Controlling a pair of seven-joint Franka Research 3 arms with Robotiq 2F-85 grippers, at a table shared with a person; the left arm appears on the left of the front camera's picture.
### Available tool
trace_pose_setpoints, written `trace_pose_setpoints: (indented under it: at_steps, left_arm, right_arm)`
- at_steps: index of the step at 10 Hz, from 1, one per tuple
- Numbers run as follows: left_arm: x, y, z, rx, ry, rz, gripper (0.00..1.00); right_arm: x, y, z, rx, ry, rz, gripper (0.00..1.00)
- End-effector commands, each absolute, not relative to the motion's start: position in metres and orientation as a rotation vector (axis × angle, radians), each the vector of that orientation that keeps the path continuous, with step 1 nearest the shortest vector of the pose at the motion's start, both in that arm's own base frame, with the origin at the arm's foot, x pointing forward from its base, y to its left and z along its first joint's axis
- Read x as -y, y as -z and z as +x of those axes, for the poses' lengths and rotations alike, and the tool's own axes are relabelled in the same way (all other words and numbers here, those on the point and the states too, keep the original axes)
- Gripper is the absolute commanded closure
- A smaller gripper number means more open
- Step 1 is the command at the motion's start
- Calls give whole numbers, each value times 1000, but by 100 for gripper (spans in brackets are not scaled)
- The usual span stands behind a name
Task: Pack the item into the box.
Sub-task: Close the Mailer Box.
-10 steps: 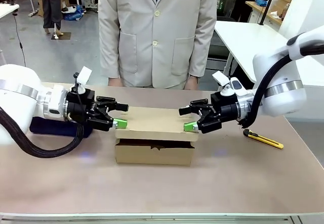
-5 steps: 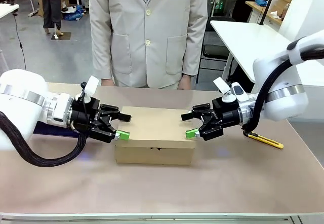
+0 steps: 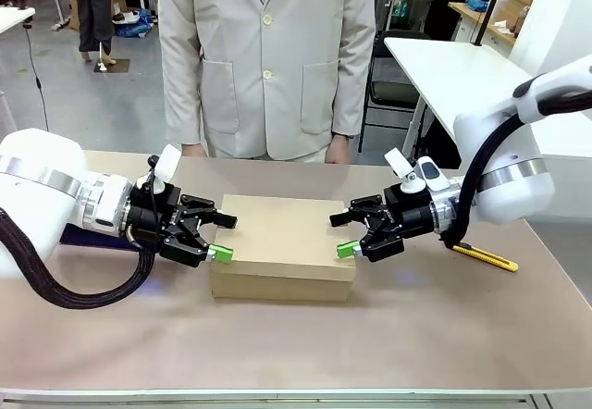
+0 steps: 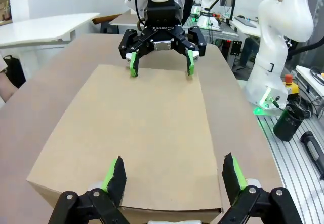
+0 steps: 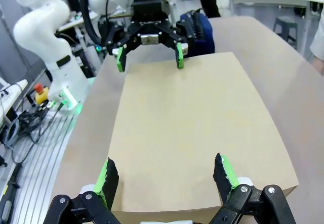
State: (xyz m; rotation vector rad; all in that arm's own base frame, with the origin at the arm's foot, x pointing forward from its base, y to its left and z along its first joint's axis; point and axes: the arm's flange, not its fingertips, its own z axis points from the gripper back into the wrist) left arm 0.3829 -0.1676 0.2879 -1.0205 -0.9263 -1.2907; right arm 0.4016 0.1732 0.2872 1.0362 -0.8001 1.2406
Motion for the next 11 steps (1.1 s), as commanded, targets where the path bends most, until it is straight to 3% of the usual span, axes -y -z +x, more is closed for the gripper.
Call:
trace_pose_setpoints:
  at_steps: [1, 5, 6, 7, 9, 11]
  left_arm:
    - [165, -298, 378, 978, 1294, -1037, 0]
    - [93, -364, 357, 1138, 1042, -1109, 0]
    - [142, -329, 382, 1063, 1238, -1065, 0]
    - [142, -329, 382, 1063, 1238, -1065, 0]
    - [123, -345, 386, 1087, 1185, -1080, 0]
    - [81, -375, 382, 799, 964, -1173, 0]
  right_arm:
    - [-175, -295, 399, 812, -1256, 1038, 0]
    - [-108, -343, 375, 857, -913, 1176, 0]
    - [-106, -347, 368, 915, -968, 1071, 0]
    - [-129, -327, 392, 845, -1053, 1140, 0]
    - [-106, -339, 381, 876, -1001, 1120, 0]
    - [-55, -365, 381, 709, -677, 1202, 0]
